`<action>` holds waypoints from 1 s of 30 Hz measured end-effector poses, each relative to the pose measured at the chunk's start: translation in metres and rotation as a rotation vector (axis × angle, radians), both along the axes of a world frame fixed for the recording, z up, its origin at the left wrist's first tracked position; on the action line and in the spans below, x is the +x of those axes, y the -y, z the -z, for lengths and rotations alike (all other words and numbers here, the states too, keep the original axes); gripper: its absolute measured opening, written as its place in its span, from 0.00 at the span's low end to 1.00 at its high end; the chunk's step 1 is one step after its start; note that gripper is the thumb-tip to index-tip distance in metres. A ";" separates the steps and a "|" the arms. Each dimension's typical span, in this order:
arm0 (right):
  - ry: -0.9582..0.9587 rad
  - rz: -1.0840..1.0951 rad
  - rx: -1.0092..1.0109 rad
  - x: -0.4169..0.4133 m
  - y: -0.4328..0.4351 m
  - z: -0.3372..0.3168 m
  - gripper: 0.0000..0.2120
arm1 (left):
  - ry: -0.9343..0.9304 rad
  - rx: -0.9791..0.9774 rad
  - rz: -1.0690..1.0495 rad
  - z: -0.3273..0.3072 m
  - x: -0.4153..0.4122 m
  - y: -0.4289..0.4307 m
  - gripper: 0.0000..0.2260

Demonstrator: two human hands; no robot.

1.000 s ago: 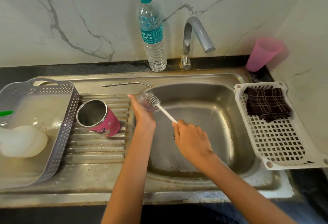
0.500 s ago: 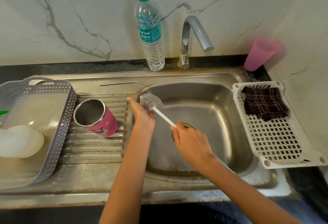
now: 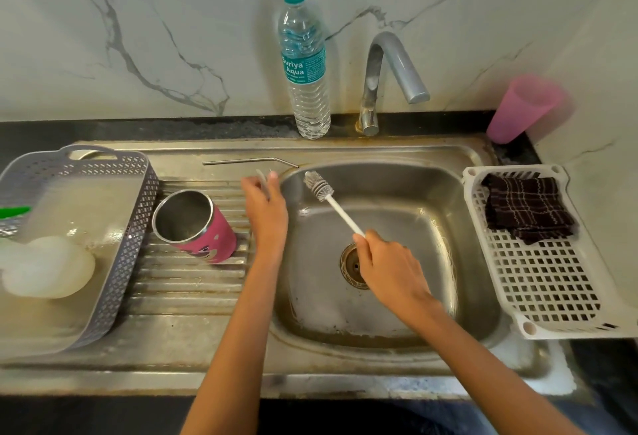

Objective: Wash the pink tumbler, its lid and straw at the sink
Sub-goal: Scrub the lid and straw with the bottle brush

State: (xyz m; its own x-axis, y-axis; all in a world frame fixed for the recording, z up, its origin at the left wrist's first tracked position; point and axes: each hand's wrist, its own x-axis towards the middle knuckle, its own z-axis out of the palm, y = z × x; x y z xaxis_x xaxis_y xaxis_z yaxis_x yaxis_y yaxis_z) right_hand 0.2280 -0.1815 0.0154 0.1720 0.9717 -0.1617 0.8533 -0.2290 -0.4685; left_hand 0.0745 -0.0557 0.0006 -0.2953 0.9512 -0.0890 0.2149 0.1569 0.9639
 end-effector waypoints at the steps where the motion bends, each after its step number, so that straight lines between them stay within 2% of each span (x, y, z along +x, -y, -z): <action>1: -0.003 0.002 -0.007 0.003 0.001 0.002 0.18 | -0.168 0.051 -0.002 -0.003 -0.006 -0.008 0.09; 4: -0.016 0.013 -0.040 0.010 0.004 0.007 0.19 | -0.561 0.101 -0.031 0.000 -0.020 -0.038 0.08; 6: -0.030 0.012 -0.055 0.012 0.005 0.009 0.19 | -0.818 0.063 -0.002 0.009 -0.021 -0.051 0.11; 8: -0.045 0.002 -0.053 0.012 0.007 0.009 0.19 | -0.974 -0.013 0.007 0.014 -0.021 -0.059 0.13; 12: -0.052 -0.016 -0.054 0.013 0.009 0.010 0.19 | -1.012 -0.097 -0.054 0.019 -0.026 -0.070 0.13; 16: -0.070 -0.030 -0.083 0.013 0.009 0.010 0.20 | -1.056 -0.152 -0.084 0.027 -0.032 -0.077 0.17; 19: -0.068 -0.038 -0.097 0.011 0.008 0.011 0.19 | -1.060 -0.134 -0.118 0.028 -0.032 -0.078 0.22; 22: -0.074 -0.032 -0.099 0.009 0.006 0.013 0.20 | -1.127 -0.038 -0.133 0.024 -0.028 -0.077 0.25; 26: -0.095 -0.009 -0.100 0.011 0.003 0.016 0.22 | -1.292 0.115 0.145 0.025 -0.023 -0.092 0.16; 30: -0.118 0.004 -0.108 0.014 0.002 0.017 0.21 | -1.478 0.052 0.342 0.022 -0.003 -0.102 0.12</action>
State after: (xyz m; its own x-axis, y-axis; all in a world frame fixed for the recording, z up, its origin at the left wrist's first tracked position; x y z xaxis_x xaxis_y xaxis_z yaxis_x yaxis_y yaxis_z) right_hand 0.2422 -0.1835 -0.0016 0.1494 0.9470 -0.2842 0.7927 -0.2865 -0.5380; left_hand 0.0717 0.0464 -0.0218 0.1423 0.9831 0.1151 0.9820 -0.1256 -0.1408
